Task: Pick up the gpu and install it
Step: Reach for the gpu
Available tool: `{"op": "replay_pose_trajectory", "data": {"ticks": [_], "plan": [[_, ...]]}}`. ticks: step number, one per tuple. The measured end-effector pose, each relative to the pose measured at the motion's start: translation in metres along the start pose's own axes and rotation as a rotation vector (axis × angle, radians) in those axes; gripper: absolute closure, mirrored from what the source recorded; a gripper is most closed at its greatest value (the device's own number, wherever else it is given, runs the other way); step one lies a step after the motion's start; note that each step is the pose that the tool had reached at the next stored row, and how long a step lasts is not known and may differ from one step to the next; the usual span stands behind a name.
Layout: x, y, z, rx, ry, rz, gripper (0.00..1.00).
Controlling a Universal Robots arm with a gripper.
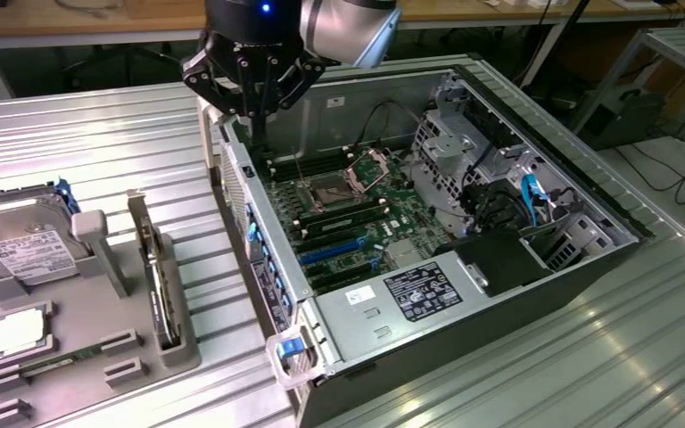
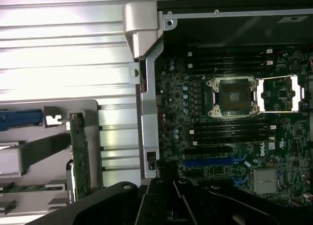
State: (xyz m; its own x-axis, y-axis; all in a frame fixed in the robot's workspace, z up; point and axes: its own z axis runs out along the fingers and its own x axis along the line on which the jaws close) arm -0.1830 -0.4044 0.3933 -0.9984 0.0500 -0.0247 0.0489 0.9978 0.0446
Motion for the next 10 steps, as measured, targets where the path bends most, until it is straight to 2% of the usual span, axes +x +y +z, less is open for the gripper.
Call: {"op": "replay_pose_trajectory", "data": {"ticks": [10], "plan": [[0.0037, -0.0004, -0.0001, -0.0002, 0.0004, -0.007, 0.89]]}}
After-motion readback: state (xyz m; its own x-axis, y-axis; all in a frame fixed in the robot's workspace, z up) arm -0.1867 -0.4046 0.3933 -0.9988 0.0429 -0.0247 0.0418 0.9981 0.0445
